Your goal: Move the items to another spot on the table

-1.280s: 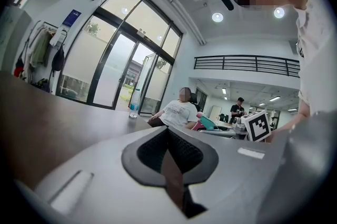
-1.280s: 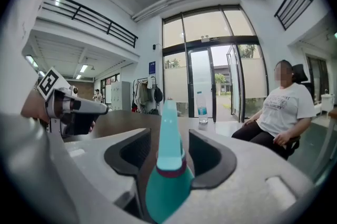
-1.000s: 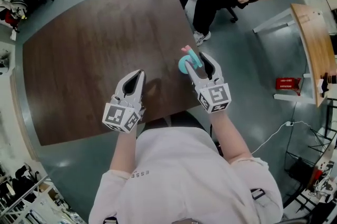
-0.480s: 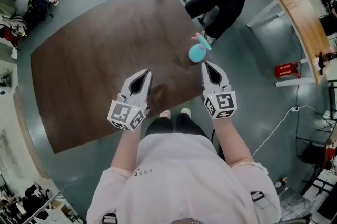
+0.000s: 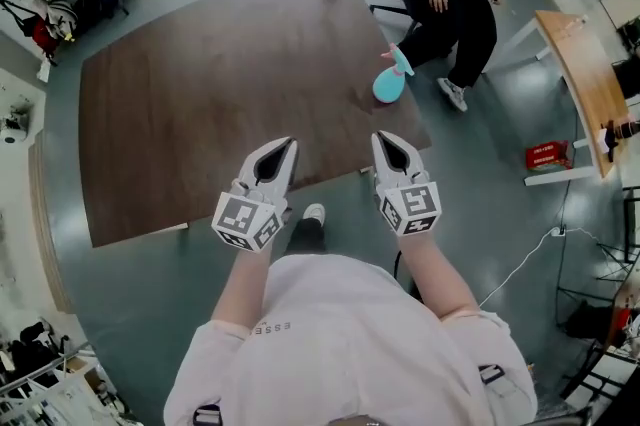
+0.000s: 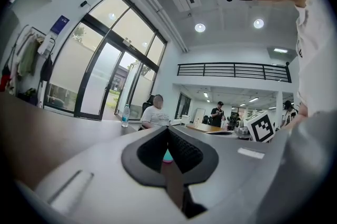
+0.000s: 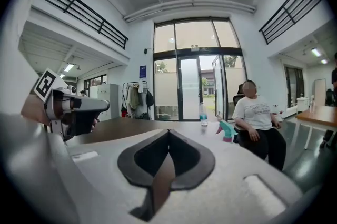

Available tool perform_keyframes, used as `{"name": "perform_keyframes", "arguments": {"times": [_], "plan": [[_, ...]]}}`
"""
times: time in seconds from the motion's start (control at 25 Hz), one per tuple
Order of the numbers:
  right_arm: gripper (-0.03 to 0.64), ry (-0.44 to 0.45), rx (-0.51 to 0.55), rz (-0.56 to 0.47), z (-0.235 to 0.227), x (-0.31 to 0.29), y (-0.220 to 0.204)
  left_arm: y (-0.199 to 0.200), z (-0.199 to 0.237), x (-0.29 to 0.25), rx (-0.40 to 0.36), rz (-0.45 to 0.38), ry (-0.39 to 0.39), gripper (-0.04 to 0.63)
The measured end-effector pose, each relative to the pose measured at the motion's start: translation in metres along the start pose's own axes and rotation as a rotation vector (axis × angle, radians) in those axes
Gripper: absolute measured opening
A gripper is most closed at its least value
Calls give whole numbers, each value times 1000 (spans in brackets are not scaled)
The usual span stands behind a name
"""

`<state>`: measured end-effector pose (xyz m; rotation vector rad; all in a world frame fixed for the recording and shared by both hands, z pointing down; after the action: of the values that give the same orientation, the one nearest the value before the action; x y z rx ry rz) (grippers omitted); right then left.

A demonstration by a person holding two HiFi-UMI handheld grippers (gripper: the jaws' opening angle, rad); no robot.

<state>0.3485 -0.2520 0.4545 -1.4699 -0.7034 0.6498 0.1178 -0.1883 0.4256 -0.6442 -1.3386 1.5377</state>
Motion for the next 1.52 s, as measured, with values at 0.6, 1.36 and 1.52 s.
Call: {"name": "perform_keyframes", "arguments": {"times": [0.6,1.36,1.52], "plan": [[-11,260,-41,8,125,50,-4,26,-38,190,-66,-14,298,8],[-11,320,3,-19,308,36,0,82,44,334,-75,-57,308,8],[-11,323,5,-44,319,30,6,90,52,341,-81,-76,305,8]]}}
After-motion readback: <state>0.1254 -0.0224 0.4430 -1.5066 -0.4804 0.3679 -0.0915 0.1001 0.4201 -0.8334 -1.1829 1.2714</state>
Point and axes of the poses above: the fingertips, and each gripper's own axes: x backward along the fingers, z to its left, y out of its top, the point moved 8 cm from there along x, backward along the fingers, and after that the axes turned 13 degrees about -z, right-handed, at the moved point
